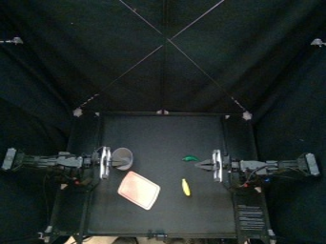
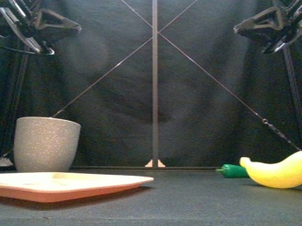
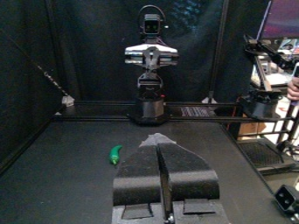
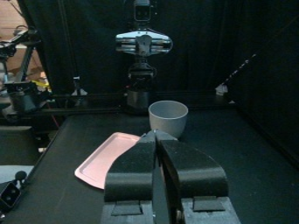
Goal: Pick the green pepper then place it in the grey bowl
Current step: Pick the green pepper
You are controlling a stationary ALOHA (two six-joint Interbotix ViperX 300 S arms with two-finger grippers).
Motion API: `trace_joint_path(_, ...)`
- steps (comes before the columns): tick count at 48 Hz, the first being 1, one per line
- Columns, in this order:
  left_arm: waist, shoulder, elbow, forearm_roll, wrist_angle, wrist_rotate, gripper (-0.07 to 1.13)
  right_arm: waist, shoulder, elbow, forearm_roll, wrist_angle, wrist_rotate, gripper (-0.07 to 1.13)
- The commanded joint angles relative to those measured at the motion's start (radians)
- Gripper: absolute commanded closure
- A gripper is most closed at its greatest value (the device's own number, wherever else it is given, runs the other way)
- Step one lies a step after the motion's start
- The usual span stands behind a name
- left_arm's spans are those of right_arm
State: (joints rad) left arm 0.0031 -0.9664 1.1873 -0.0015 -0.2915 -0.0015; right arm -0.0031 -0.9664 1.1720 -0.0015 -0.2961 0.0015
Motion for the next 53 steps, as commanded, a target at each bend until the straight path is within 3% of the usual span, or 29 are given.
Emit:
trace_joint_path(1, 0.006, 0.000, -0.025, -0.002, 0.009, 0.003, 0.97, -0.034, 0.025, 0.008, 0.008, 0.014, 0.003, 0.91)
trace_joint_path(15, 0.020, -0.003, -0.017, 0.003, 0.009, 0.008, 0.96, -0.210, 0.149, 0.011, 0.048, 0.184, 0.038, 0.72)
trace_joint_path(21, 0.035, -0.003, -0.011, 0.003, 0.011, 0.006, 0.96, -0.253, 0.225, 0.009, 0.061, 0.212, 0.038, 0.54)
trace_joint_path(29, 0.048, -0.003, -0.009, 0.003, 0.011, 0.008, 0.96, -0.261, 0.307, -0.002, 0.061, 0.199, 0.038, 0.24)
trace_joint_path(34, 0.049, -0.003, -0.009, 0.002, 0.009, 0.006, 0.96, -0.256, 0.348, 0.003, 0.063, 0.193, 0.040, 0.12)
trace_joint_path(43, 0.051, -0.003, -0.005, 0.002, 0.009, 0.006, 0.96, -0.256, 0.436, 0.000, 0.109, 0.192, 0.037, 0.10)
trace_joint_path(53, 0.051, -0.003, 0.000, 0.000, 0.009, 0.005, 0.96, -0.270, 0.572, -0.021, 0.052, 0.189, 0.029, 0.10)
